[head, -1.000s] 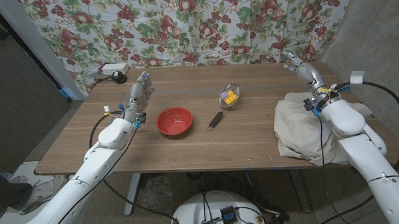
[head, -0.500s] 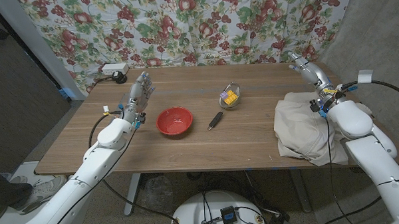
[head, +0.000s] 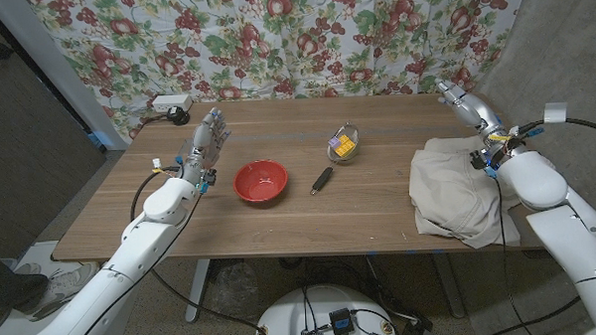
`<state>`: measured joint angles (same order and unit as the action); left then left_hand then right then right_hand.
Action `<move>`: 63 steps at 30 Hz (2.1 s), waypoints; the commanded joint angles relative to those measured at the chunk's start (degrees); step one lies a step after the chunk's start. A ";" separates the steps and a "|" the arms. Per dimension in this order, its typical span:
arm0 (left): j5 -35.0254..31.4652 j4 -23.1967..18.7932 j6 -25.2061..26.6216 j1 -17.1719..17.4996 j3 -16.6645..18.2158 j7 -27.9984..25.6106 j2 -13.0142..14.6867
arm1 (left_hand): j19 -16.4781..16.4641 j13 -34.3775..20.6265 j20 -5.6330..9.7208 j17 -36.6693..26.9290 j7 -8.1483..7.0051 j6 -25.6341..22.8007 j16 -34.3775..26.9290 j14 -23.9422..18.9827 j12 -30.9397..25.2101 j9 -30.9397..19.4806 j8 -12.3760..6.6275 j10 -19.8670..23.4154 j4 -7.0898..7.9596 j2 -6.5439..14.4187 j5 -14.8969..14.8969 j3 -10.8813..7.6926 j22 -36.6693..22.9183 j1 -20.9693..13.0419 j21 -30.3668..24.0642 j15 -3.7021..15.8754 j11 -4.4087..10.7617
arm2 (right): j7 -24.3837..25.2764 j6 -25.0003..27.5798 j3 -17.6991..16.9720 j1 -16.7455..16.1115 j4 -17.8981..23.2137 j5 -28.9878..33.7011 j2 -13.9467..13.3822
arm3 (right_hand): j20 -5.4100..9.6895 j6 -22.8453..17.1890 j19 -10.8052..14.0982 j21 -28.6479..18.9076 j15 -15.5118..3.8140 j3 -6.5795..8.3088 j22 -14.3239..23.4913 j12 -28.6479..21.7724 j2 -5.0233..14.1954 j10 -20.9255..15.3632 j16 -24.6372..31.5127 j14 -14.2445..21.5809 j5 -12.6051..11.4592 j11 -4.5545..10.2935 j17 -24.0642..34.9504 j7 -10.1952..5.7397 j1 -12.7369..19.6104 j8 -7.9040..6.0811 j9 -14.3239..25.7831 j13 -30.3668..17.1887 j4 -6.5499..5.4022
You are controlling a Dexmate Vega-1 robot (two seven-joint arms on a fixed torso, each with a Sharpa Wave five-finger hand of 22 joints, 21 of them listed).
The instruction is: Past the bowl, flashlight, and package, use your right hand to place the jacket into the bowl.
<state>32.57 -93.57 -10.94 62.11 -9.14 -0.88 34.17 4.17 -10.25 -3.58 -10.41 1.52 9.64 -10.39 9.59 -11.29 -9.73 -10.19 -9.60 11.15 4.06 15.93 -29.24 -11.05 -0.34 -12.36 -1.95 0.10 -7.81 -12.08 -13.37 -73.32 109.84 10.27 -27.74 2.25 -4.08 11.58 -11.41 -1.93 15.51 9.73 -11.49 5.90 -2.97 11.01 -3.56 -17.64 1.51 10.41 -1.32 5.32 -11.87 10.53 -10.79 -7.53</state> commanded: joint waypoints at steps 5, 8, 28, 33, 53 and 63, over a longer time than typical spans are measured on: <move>0.16 0.00 0.39 -0.19 0.00 0.32 0.25 | -0.08 -0.20 -0.59 -0.11 -0.19 4.05 -0.39 4.65 -0.17 -0.28 -0.31 -4.94 0.01 6.42 0.49 -0.40 -0.13 0.13 -0.53 -0.21 0.00 | 1.79 1.78 -1.68 -2.72 3.55 9.15 -1.01 | 2.70 -0.38 0.06 0.24 -2.19 0.31 0.18 0.09 1.35 -0.35 -0.22 0.03 -0.27 -0.20 -0.02 0.09 0.68 0.21 0.30 -0.10 0.17; 0.06 0.08 0.37 -0.27 0.00 0.35 0.34 | -0.05 -0.20 -0.57 -0.11 -0.22 4.08 -0.38 4.68 -0.16 -0.28 -0.30 -4.95 0.01 6.42 0.50 -0.39 -0.13 0.13 -0.52 -0.21 -0.02 | 2.00 1.85 -1.88 -3.13 4.03 10.41 -1.16 | 2.68 -0.36 0.05 0.24 -2.11 0.36 0.18 0.11 1.40 -0.33 -0.21 0.08 -0.27 -0.22 -0.02 0.08 0.72 0.24 0.30 -0.10 0.17; -0.06 -0.44 0.55 0.11 0.18 0.24 0.71 | -0.10 -0.20 -0.61 -0.10 -0.25 3.83 -0.38 4.58 -0.16 -0.28 -0.35 -4.86 0.00 6.40 0.53 -0.34 -0.12 0.14 -0.54 -0.26 0.03 | 2.65 4.70 -1.74 -4.77 6.89 19.27 -3.13 | 2.34 -0.11 -0.16 0.32 -1.82 0.44 0.17 0.31 1.19 0.08 -0.24 0.03 -0.24 -0.08 -0.01 -0.56 0.97 0.44 0.34 -0.11 0.32; -0.08 -0.61 0.63 0.14 0.16 0.05 0.61 | -0.11 -0.20 -0.64 -0.10 -0.24 3.72 -0.37 4.58 -0.19 -0.28 -0.38 -4.76 0.00 6.39 0.54 -0.33 -0.12 0.14 -0.55 -0.22 0.00 | 2.82 5.29 -1.85 -5.28 7.49 20.83 -3.43 | 2.12 -0.17 -0.25 0.34 -1.79 0.44 0.17 0.34 1.10 0.17 -0.23 0.06 -0.23 -0.02 -0.01 -1.30 1.03 0.44 0.35 -0.12 0.37; -0.30 -0.26 0.96 -0.43 -0.35 0.25 0.57 | -0.27 -0.20 -0.76 -0.10 -0.20 3.49 -0.41 4.37 -0.21 -0.29 -0.38 -4.61 0.00 6.35 0.57 -0.27 -0.11 0.15 -0.61 -0.21 0.00 | 2.81 8.45 -2.15 -7.72 9.47 27.17 -4.85 | 1.84 0.85 -0.17 0.28 -1.48 0.52 0.16 0.67 0.72 1.26 -0.26 0.14 -0.18 0.19 -0.06 -2.53 1.50 0.82 0.40 -0.14 0.76; -0.22 -0.26 1.01 -0.53 -0.54 0.22 0.42 | -0.24 -0.20 -0.76 -0.10 -0.16 3.48 -0.37 4.42 -0.20 -0.30 -0.35 -4.60 0.00 6.31 0.58 -0.21 -0.11 0.16 -0.60 -0.26 -0.14 | 2.08 10.92 -1.80 -8.32 10.34 29.53 -5.46 | 0.25 1.75 -0.37 0.35 -1.39 0.43 0.15 0.72 0.14 1.85 -0.29 0.13 -0.11 0.88 -0.10 -2.98 1.86 1.03 0.45 -0.15 1.16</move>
<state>32.34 -93.93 -10.12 61.75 -9.43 -0.69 34.73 3.87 -10.25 -3.88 -10.41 1.52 9.64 -10.63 9.59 -11.29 -9.73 -10.42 -9.60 11.15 4.06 15.93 -29.24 -11.04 -0.34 -12.85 -1.95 0.10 -5.01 -3.77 -15.49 -80.82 119.18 36.92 -32.53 2.25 -2.84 11.58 -11.41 -1.93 15.83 9.73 -10.77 6.35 -1.38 10.80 -3.57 -17.64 2.04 10.13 -4.01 6.38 -11.16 10.81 -10.79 -6.73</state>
